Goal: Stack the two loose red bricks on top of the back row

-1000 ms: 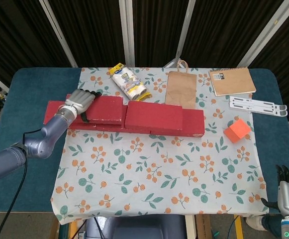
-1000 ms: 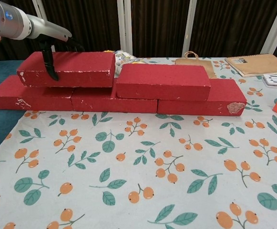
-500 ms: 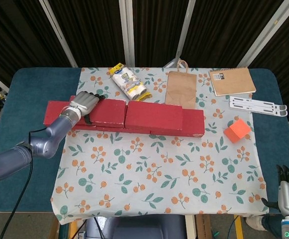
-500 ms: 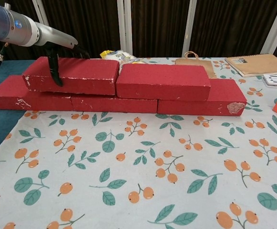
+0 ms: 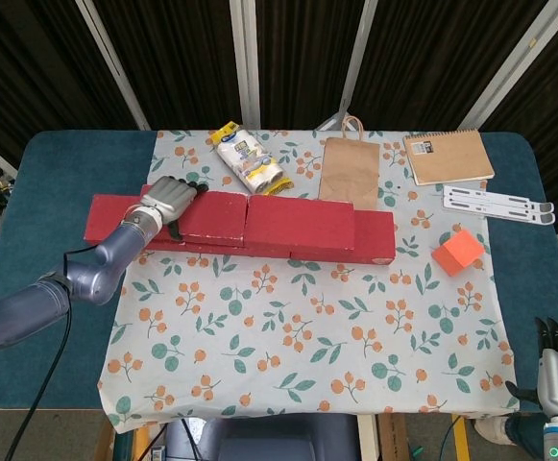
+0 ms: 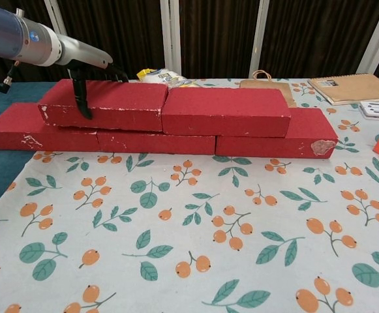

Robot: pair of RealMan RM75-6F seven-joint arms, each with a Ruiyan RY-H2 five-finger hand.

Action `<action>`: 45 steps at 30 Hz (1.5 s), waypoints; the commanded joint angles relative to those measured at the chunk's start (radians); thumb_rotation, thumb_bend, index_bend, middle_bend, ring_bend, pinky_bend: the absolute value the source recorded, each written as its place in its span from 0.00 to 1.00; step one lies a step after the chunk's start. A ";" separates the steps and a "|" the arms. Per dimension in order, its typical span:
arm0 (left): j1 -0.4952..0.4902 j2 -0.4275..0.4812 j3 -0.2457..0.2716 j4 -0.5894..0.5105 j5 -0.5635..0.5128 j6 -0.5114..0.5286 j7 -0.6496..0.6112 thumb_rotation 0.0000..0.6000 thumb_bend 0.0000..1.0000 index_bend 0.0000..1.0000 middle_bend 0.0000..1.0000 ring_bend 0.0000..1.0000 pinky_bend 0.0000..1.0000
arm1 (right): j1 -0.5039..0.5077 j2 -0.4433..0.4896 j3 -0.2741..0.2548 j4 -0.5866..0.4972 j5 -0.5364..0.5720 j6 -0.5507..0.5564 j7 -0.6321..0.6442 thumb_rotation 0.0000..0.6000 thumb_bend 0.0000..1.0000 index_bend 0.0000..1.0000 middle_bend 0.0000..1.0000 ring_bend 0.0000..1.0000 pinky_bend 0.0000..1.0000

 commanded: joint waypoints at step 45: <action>-0.070 -0.038 0.093 0.006 -0.126 0.025 0.018 1.00 0.07 0.20 0.15 0.11 0.19 | 0.014 0.001 -0.008 0.005 0.012 -0.004 0.004 1.00 0.19 0.00 0.00 0.00 0.00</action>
